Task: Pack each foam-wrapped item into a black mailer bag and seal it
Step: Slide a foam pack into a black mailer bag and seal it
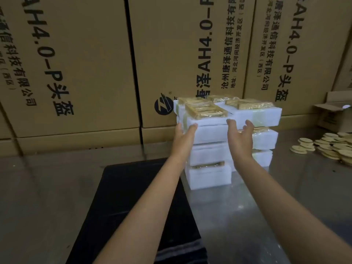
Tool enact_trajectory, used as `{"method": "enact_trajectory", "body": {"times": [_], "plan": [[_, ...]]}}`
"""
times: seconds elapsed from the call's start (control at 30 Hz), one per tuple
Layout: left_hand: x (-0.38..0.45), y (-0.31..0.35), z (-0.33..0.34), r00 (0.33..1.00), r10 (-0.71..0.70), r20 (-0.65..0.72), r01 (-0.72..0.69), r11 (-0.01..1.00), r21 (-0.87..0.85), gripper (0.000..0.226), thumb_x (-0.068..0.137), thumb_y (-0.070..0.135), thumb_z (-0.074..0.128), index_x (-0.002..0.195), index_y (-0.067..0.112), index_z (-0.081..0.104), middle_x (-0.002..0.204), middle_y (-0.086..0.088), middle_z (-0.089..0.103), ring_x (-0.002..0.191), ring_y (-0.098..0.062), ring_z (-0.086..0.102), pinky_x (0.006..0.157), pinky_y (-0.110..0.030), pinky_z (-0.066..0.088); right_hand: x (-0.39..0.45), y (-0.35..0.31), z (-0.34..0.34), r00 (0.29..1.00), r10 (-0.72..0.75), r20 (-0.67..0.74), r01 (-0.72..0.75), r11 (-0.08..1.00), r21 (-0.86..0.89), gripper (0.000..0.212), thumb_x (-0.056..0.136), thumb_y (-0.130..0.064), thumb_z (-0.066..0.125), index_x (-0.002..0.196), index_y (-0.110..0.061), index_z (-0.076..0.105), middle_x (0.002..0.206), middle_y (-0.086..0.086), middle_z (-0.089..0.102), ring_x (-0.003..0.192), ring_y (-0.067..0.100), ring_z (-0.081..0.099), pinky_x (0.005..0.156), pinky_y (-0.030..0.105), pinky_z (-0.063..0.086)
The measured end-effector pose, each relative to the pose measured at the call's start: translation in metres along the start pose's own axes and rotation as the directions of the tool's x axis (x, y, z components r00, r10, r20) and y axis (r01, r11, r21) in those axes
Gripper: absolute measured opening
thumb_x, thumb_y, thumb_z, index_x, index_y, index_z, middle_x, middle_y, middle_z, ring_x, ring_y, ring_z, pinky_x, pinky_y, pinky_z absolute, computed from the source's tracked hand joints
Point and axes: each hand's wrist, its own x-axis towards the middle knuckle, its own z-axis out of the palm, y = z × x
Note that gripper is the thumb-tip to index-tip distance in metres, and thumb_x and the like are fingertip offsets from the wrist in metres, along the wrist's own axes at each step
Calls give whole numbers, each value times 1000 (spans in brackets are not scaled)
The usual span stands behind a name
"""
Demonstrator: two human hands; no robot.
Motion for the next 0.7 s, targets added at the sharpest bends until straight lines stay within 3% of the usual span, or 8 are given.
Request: {"method": "enact_trajectory", "body": {"times": [0.07,0.2,0.37,0.43,0.47,0.53,0.6,0.7], "plan": [[14,7,8,991,-125,58,127,991,-47,74,90,63,53,151,24,38,147,-5,50,130,-27,51,110,-49,41,17,-2,4,995,94,31,-93,995,-40,81,92,-65,46,158,-27,18,161,5,32,145,34,32,115,53,31],[29,-2,14,959,-255,127,266,960,-84,75,84,71,54,141,22,51,136,-10,59,124,-32,56,108,-50,43,35,4,8,960,254,115,-238,962,-136,94,84,-81,37,157,-23,23,160,7,31,145,36,29,116,56,28],[28,-5,5,968,-197,153,223,959,-178,39,87,53,59,112,25,68,103,-3,76,92,-20,72,72,-31,58,32,15,6,975,172,144,-154,980,-129,91,85,-81,42,158,-36,14,164,-1,24,152,31,18,120,54,24],[19,-4,0,975,-151,166,186,957,-225,40,89,48,58,121,25,66,113,-6,73,102,-23,70,82,-36,59,22,16,3,984,116,136,-105,990,-91,83,87,-77,47,155,-38,19,160,-2,31,149,29,23,115,50,30],[13,-3,-2,978,-126,166,166,954,-252,40,91,45,58,125,25,64,119,-8,70,107,-25,67,85,-37,58,14,14,2,989,79,129,-71,995,-66,78,88,-75,48,153,-39,23,154,-3,36,146,27,28,109,47,33],[-1,6,-9,987,-75,145,121,934,-336,39,91,37,60,127,22,62,120,-10,69,107,-25,66,74,-31,59,-2,5,1,994,-11,105,9,1000,17,70,87,-72,53,146,-40,31,137,-9,42,132,20,38,98,39,35],[-20,18,-18,993,-46,113,90,900,-426,38,90,27,63,126,18,63,117,-9,69,102,-22,66,69,-29,59,-21,-9,0,993,-77,87,65,988,140,65,85,-68,61,139,-40,38,134,-14,47,122,10,46,95,34,40],[-53,29,-33,989,-26,148,93,881,-464,46,86,20,65,131,13,61,129,-16,64,107,-26,62,89,-38,55,-51,-30,-2,993,-20,114,-41,863,503,71,82,-53,76,139,-31,40,131,-2,61,115,15,63,95,34,54]]}}
